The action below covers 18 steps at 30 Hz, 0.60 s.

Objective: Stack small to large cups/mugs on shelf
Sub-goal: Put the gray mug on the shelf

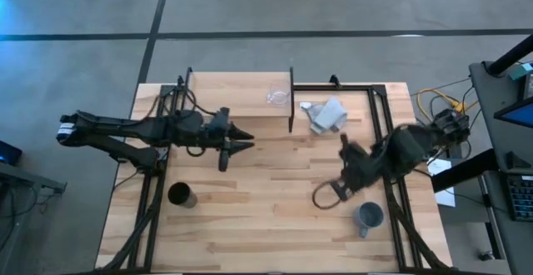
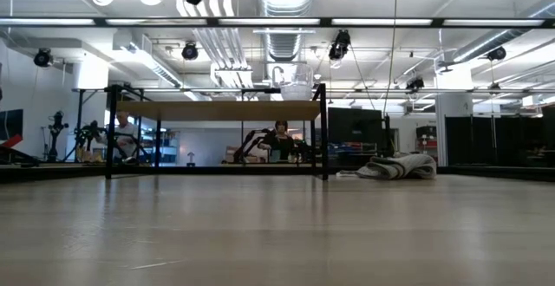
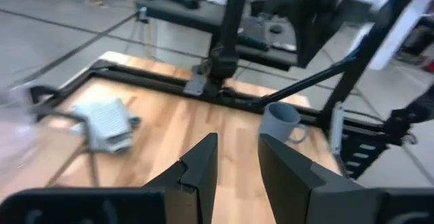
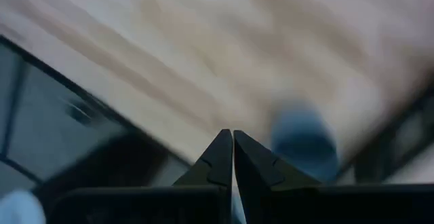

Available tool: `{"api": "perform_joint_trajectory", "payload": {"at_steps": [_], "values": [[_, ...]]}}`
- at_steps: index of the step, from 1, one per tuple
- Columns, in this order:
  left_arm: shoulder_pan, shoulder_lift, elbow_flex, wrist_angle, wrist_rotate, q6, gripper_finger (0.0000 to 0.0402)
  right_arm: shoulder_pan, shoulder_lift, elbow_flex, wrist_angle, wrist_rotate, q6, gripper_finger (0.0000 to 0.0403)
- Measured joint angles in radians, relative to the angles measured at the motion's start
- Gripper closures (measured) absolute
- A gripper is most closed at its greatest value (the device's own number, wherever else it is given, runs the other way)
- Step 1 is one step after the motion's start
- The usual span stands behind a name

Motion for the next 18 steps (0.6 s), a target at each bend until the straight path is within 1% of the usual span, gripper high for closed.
{"api": "perform_joint_trajectory", "payload": {"at_steps": [2,3,5,11,14,16,18], "values": [[0.000,0.024,-0.002,0.055,0.009,0.011,0.0308,0.031,-0.002,-0.077,0.002,-0.143,0.078,0.0391],[0.000,0.035,-0.003,0.073,0.010,0.027,0.0308,0.042,-0.002,-0.116,0.002,-0.209,0.091,0.0388],[0.000,0.056,-0.002,0.086,0.011,0.061,0.0308,0.059,-0.001,-0.193,0.001,-0.286,0.096,0.0379],[0.000,0.070,0.009,0.088,0.012,0.079,0.0308,0.085,0.008,-0.404,0.009,-0.379,0.170,0.0340],[0.000,0.057,0.008,0.085,0.012,0.079,0.0308,0.086,0.008,-0.491,0.020,-0.398,0.219,0.0323],[0.000,0.046,0.008,0.086,0.012,0.079,0.0308,0.087,0.008,-0.536,0.067,-0.399,0.274,0.0314],[0.000,0.033,0.008,0.086,0.012,0.079,0.0308,0.087,0.005,-0.572,0.173,-0.397,0.309,0.0308]]}}
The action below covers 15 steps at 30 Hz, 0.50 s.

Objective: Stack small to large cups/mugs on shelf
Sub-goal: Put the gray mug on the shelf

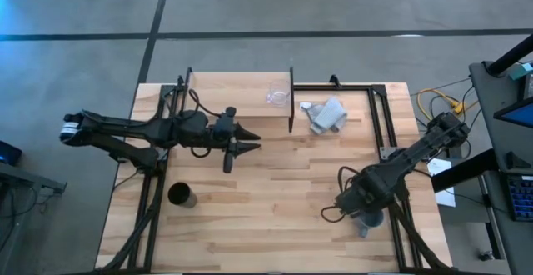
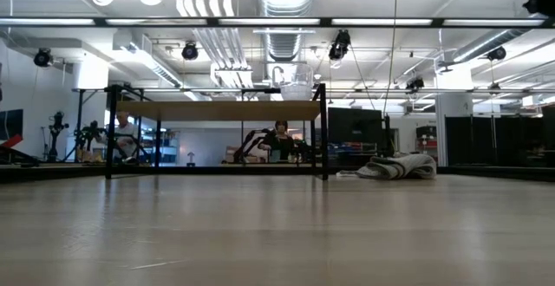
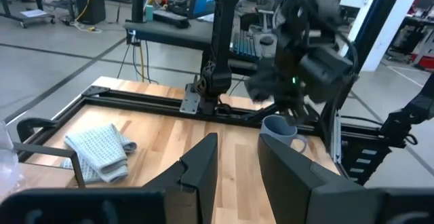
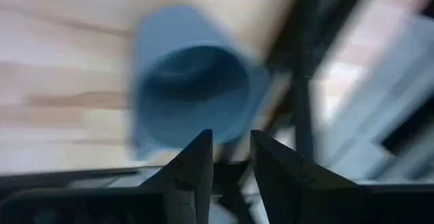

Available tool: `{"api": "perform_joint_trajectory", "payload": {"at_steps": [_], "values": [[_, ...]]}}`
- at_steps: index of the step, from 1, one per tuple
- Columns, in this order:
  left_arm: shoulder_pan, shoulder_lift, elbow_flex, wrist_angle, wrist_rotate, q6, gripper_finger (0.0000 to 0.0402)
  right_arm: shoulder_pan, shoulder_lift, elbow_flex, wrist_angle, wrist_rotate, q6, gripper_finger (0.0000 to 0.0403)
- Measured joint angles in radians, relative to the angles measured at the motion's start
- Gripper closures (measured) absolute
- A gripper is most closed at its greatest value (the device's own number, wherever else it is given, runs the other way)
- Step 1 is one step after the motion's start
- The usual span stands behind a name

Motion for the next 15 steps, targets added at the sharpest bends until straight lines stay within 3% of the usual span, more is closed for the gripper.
{"api": "perform_joint_trajectory", "payload": {"at_steps": [5,15], "values": [[0.000,-0.011,-0.001,-0.001,0.000,0.001,0.0308,0.001,0.002,-0.057,0.217,0.087,-0.040,0.0291],[0.001,-0.014,-0.002,-0.001,0.000,0.001,0.0308,0.000,0.000,-0.092,0.235,0.102,-0.015,0.0280]]}}
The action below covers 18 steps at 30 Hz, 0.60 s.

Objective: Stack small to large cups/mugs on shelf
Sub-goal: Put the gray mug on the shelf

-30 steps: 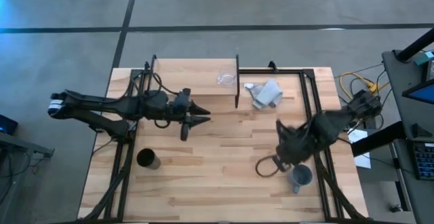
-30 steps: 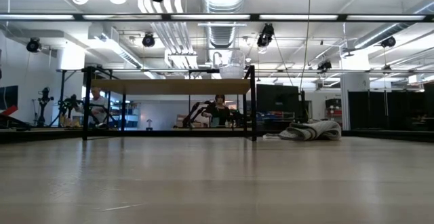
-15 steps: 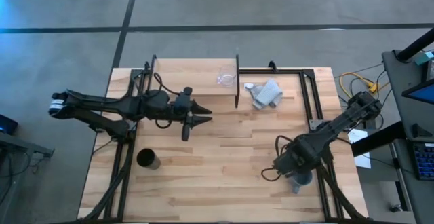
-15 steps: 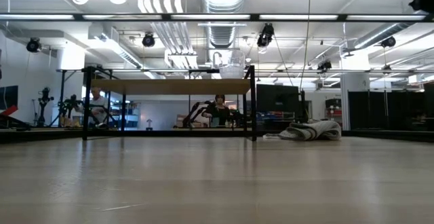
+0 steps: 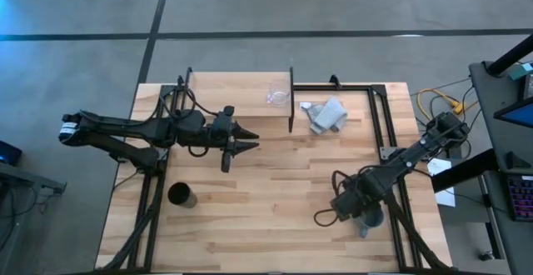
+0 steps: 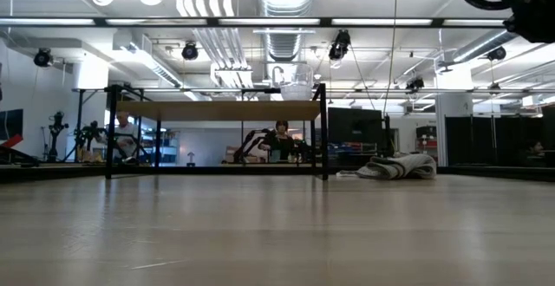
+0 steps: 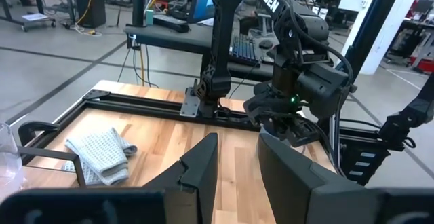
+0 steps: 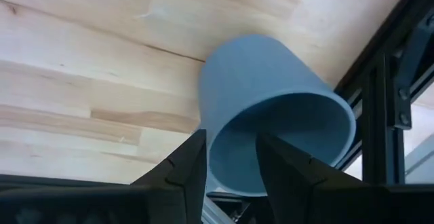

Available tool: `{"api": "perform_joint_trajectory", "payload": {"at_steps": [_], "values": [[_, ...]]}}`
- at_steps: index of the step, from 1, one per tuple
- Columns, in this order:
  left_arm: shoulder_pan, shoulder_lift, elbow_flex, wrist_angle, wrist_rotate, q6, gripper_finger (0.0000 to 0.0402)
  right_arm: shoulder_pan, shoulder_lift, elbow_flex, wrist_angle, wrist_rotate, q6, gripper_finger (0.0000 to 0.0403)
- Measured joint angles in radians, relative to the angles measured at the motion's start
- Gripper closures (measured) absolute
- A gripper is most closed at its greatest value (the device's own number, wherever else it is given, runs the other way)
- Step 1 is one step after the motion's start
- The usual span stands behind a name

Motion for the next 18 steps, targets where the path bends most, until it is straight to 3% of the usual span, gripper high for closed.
{"api": "perform_joint_trajectory", "payload": {"at_steps": [11,18], "values": [[0.000,0.000,-0.001,0.000,0.000,0.000,0.0308,0.000,0.006,-0.045,0.156,0.001,0.032,0.0281],[0.000,0.000,-0.001,0.000,-0.001,-0.001,0.0308,0.000,0.006,-0.092,0.164,0.003,0.050,0.0304]]}}
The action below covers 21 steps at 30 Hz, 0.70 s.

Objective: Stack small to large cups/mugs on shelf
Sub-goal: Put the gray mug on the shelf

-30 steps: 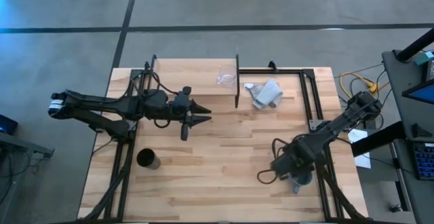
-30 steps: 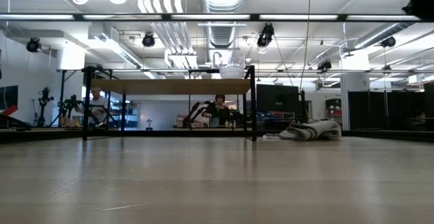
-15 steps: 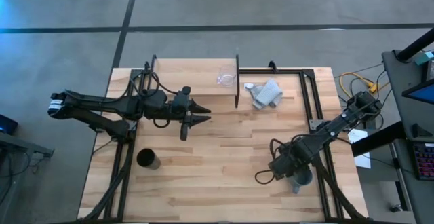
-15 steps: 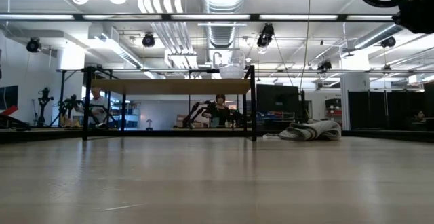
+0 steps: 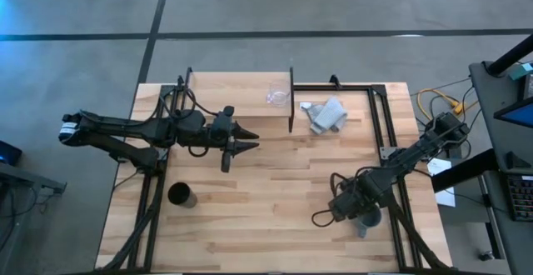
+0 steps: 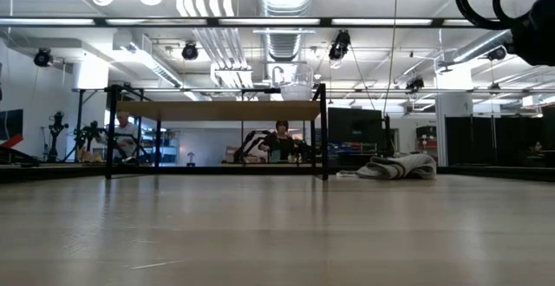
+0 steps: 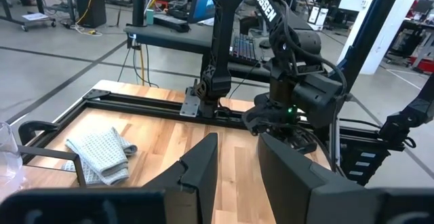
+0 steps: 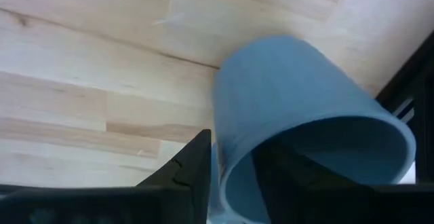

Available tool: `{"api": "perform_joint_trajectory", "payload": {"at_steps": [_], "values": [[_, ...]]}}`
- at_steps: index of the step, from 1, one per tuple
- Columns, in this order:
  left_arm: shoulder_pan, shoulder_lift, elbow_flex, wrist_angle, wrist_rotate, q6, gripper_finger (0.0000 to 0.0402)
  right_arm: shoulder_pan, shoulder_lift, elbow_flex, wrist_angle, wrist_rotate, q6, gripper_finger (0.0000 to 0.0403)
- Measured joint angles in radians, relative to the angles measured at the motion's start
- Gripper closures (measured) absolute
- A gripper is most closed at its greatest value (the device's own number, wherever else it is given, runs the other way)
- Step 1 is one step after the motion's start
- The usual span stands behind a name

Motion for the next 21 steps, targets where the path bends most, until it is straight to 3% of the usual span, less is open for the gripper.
{"api": "perform_joint_trajectory", "payload": {"at_steps": [7,10,13,21], "values": [[0.000,0.000,0.000,0.000,-0.004,-0.001,0.0308,-0.036,0.000,-0.013,0.019,0.016,-0.079,0.0356],[0.000,-0.001,0.000,0.000,-0.004,-0.001,0.0308,-0.065,0.000,-0.008,0.016,0.078,-0.148,0.0387],[0.000,-0.001,0.000,0.000,-0.003,-0.003,0.0308,-0.111,-0.002,0.020,0.038,0.159,-0.233,0.0392],[-0.001,-0.001,0.000,0.000,-0.003,-0.011,0.0308,-0.248,-0.005,0.270,0.131,0.333,-0.647,0.0393]]}}
